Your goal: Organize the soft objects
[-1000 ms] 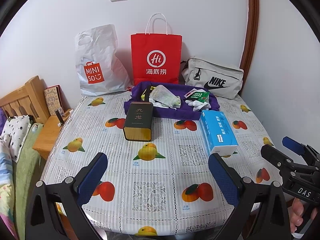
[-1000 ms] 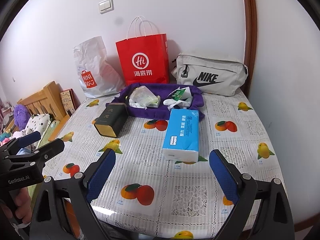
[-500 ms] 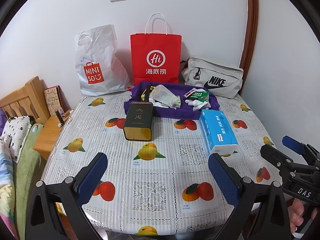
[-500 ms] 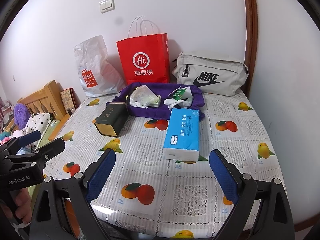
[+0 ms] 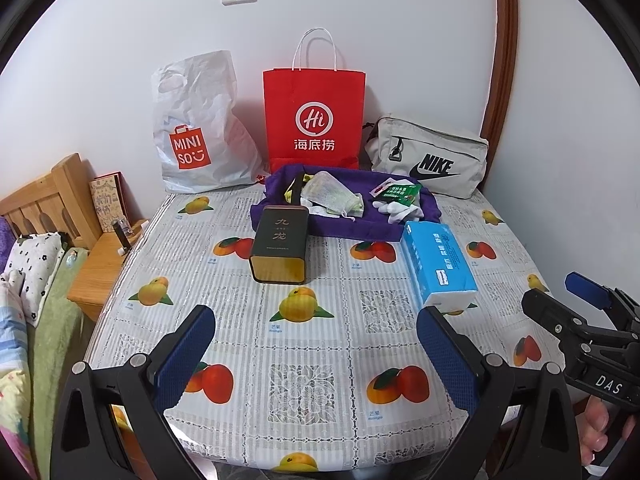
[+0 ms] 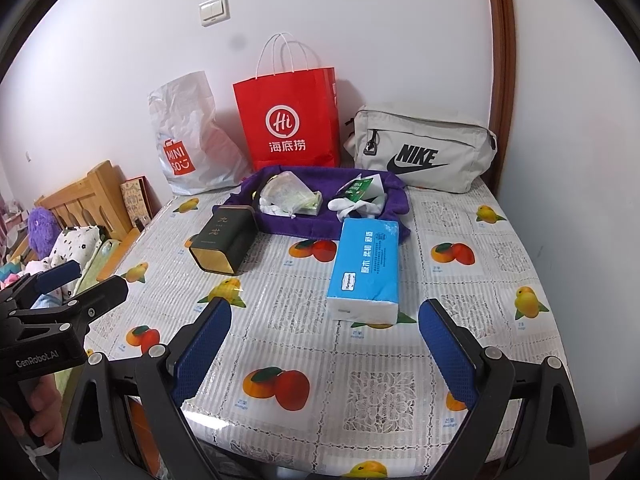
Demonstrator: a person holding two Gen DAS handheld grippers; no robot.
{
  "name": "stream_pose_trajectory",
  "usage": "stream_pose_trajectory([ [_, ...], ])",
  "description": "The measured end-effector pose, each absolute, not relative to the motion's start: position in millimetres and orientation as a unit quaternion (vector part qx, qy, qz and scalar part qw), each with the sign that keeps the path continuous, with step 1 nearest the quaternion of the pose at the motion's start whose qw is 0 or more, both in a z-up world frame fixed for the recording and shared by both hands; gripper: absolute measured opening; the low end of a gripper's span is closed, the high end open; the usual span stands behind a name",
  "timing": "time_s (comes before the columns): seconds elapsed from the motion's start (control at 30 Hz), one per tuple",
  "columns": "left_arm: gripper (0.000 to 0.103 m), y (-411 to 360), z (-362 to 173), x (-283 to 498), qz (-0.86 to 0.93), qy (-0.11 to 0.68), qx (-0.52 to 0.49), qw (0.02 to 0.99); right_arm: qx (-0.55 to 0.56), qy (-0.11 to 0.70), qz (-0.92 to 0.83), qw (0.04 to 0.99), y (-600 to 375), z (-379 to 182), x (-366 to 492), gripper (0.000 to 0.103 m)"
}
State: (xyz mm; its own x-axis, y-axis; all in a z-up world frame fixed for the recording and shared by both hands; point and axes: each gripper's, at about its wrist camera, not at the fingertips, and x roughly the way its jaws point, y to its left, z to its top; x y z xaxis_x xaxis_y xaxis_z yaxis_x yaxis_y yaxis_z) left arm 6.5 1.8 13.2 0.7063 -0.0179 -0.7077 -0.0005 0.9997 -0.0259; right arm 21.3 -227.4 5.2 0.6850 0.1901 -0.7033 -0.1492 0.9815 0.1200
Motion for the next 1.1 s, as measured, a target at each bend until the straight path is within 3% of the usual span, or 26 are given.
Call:
stream_pose_trajectory([
  [1.1,0.102,-4.1,12.0,8.9,-0.003,0.382,-0.011,0.924,0.024,0.388,0.097,0.916,-224.9,5.8,22.3,0.094],
])
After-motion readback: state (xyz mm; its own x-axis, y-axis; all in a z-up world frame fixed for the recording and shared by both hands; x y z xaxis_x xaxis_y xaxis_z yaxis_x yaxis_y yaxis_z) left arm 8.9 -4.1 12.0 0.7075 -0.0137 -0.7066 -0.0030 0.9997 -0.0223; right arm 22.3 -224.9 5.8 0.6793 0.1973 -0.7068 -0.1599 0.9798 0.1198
